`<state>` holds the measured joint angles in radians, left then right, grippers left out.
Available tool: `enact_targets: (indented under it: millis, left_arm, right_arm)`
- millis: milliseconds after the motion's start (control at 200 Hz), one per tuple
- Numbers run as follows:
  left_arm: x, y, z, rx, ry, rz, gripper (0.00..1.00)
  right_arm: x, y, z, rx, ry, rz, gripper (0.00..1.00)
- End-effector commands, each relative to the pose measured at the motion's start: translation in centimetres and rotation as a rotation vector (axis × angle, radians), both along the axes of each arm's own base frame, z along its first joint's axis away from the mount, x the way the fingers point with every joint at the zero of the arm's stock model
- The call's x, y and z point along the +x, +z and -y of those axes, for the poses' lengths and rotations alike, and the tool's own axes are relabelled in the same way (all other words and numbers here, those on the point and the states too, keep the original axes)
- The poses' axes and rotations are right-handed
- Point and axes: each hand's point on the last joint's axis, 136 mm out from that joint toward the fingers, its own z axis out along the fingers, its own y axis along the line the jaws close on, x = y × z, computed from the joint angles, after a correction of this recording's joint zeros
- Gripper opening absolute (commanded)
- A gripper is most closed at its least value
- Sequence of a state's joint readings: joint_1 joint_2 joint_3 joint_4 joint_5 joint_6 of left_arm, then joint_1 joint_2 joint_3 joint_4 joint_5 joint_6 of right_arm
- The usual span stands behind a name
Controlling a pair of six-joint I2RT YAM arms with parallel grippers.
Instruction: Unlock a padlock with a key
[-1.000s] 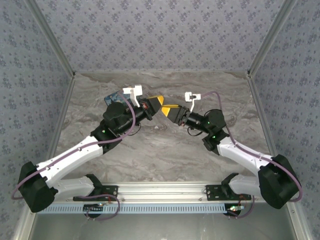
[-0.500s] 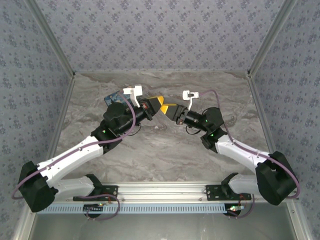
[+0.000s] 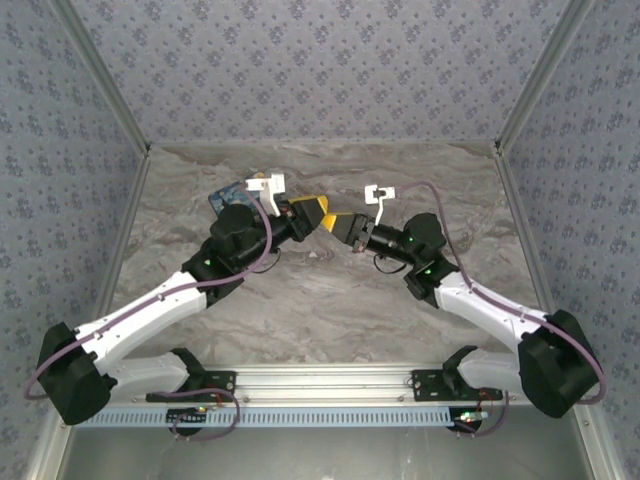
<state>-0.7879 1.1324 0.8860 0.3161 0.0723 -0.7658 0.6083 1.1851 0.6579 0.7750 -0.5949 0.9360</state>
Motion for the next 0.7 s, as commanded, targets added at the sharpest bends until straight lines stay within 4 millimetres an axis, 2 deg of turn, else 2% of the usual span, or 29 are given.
enact_targets:
  millis: [0, 65, 170, 260, 380, 480, 695]
  left_arm:
    - [1.2, 0.5, -2.6, 0.071, 0.082, -0.008, 0.55]
    - [2.6, -1.1, -4.2, 0.143, 0.139, -0.054, 0.68]
    - [4.7, -4.8, -6.3, 0.324, 0.203, -0.141, 0.91]
    - [6.7, -8.2, -7.8, 0.477, 0.226, -0.238, 0.99]
    - [9.2, -11.7, -9.1, 0.646, 0.235, -0.317, 0.99]
    - [11.5, -13.6, -10.4, 0.769, 0.286, -0.342, 0.99]
    - [15.6, -17.3, -11.2, 0.866, 0.303, -0.434, 0.99]
  right_arm:
    - [0.0, -3.6, 1.1, -0.170, -0.058, -0.024, 0.00]
    - [-0.3, -5.4, 1.8, -0.261, -0.079, -0.039, 0.00]
    - [-0.7, -8.4, 3.3, -0.419, -0.116, -0.066, 0.00]
    - [-1.2, -10.6, 4.5, -0.529, -0.139, -0.089, 0.00]
    - [-1.8, -12.6, 5.7, -0.615, -0.153, -0.121, 0.00]
    - [-2.2, -13.6, 6.1, -0.639, -0.153, -0.137, 0.00]
    - [-2.4, -14.6, 7.0, -0.678, -0.178, -0.162, 0.00]
